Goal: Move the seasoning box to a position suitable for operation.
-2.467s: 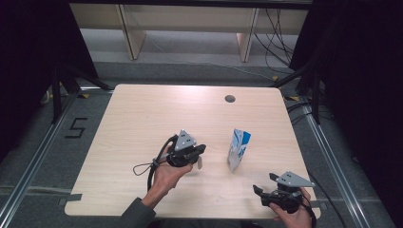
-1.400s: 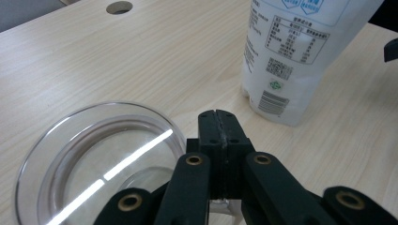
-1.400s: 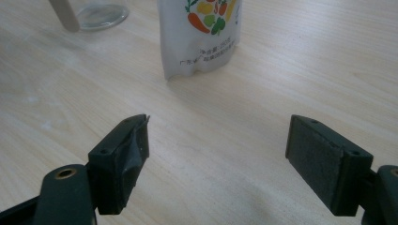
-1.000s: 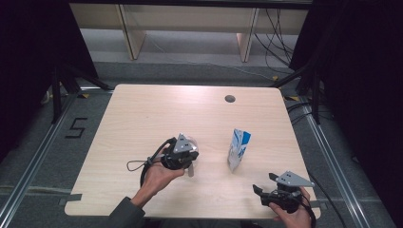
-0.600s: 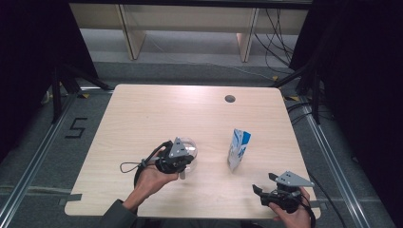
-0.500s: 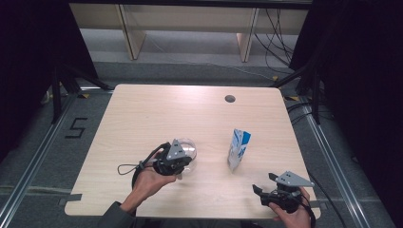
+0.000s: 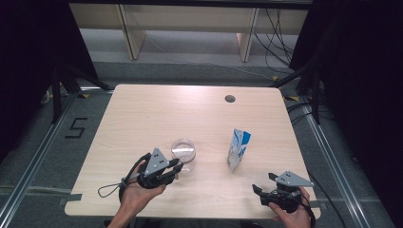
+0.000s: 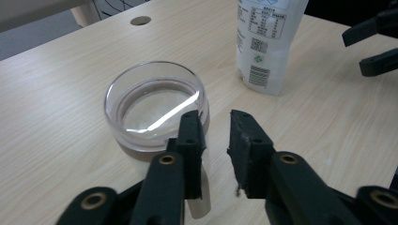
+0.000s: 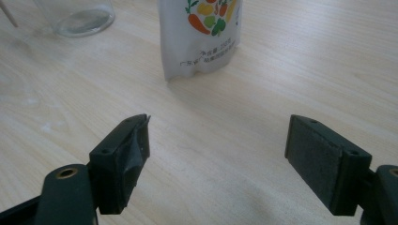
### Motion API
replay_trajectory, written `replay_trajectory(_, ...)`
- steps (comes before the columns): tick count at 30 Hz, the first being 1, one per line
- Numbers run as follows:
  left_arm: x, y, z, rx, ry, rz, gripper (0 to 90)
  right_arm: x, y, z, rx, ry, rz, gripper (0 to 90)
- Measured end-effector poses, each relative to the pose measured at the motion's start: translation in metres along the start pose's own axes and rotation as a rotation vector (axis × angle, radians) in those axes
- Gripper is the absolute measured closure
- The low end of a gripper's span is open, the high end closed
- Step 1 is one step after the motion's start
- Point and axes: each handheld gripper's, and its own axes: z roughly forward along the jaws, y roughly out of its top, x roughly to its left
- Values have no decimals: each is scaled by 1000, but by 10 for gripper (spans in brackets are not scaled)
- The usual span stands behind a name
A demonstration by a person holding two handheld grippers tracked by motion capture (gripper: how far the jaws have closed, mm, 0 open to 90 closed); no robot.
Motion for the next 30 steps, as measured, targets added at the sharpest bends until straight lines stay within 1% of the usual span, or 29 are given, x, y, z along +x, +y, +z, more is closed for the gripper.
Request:
replay_trajectory(1, -1, -2, -2, -3, 8, -7, 683, 0, 0, 0, 12, -8, 5, 230)
replay_trajectory(2, -1, -3, -3, -3, 14, -6, 653, 0, 0, 0, 8, -5, -5, 230)
replay_trajectory(3, -2, -6, -4, -1, 16, -20, 622, 1, 0, -2, 14, 2, 10, 230)
replay_trajectory(4, -3, -7, -4, -3, 27, -30, 600, 1, 1, -2, 10, 3, 10, 230)
replay_trajectory(5, -3, -10, -5, 3, 34, -40, 579, -1, 0, -1, 7, -5, -6, 229)
replay_trajectory(6, -4, -13, -4, 8, 42, -56, 546, 0, 0, -2, 12, 0, 4, 229)
replay_trajectory(7, -4, -16, -4, 16, 43, -62, 513, 1, 0, -2, 11, 5, 13, 230)
replay_trajectory(8, -4, -19, -2, 20, 48, -83, 491, 1, 1, -2, 13, 4, 11, 229)
replay_trajectory(9, -2, -22, 0, 31, 58, -89, 470, 0, 1, -2, 1, 5, 5, 229)
replay_trajectory(10, -1, -24, 2, 36, 70, -100, 455, -2, 1, -1, -10, 3, -31, 229)
replay_trajectory(11, 1, -27, 5, 42, 80, -114, 440, 0, 1, -2, -1, 5, 2, 229)
replay_trajectory(12, 2, -29, 7, 54, 82, -119, 421, -2, 1, -1, -7, 7, -19, 229)
replay_trajectory(13, 4, -31, 9, 73, 88, -118, 403, -2, 1, -2, -8, 6, -22, 229)
replay_trajectory(14, 3, -33, 12, 60, 97, -145, 391, 1, 1, -3, -2, 3, 13, 229)
replay_trajectory(15, 3, -33, 12, 60, 97, -145, 378, 0, 1, -4, -8, 3, 0, 229)
replay_trajectory(16, 4, -35, 16, 72, 110, -149, 370, -4, 1, -3, -14, 9, -21, 229)
replay_trajectory(17, 6, -36, 17, 85, 114, -134, 367, -4, 1, -3, -14, 6, -13, 228)
replay_trajectory(18, 6, -36, 18, 97, 118, -127, 358, -5, 0, -3, -16, -9, -28, 227)
replay_trajectory(19, 5, -37, 20, 93, 120, -131, 353, -5, 1, -3, -16, -12, -29, 228)
replay_trajectory(20, 5, -37, 20, 93, 120, -131, 348, -5, 1, -3, -17, 11, -29, 227)
replay_trajectory(21, 4, -37, 25, 93, 131, -132, 345, -4, 1, -3, -7, 17, -18, 228)
replay_trajectory(22, 3, -38, 28, 86, 137, -144, 343, -3, 1, -3, -15, 14, -10, 228)
replay_trajectory(23, 3, -38, 30, 86, 143, -133, 342, -2, 1, -3, -8, 3, -6, 228)
replay_trajectory(24, 5, -38, 30, 107, 144, -120, 343, -1, 1, -3, -5, 7, 5, 228)
replay_trajectory(25, 5, -38, 30, 107, 144, -120, 344, -1, 1, -3, -5, 7, 5, 228)
replay_trajectory(26, 8, -39, 33, 108, 153, -107, 347, -1, 1, -3, -5, 8, 0, 227)
replay_trajectory(27, 8, -39, 33, 109, 160, -120, 349, 0, 1, -3, -6, 8, 11, 228)
replay_trajectory(28, 7, -39, 35, 91, 164, -133, 353, -1, 1, -3, -6, 8, 4, 228)
replay_trajectory(30, 8, -38, 36, 88, 163, -129, 361, -1, 1, -4, 0, 8, 5, 227)
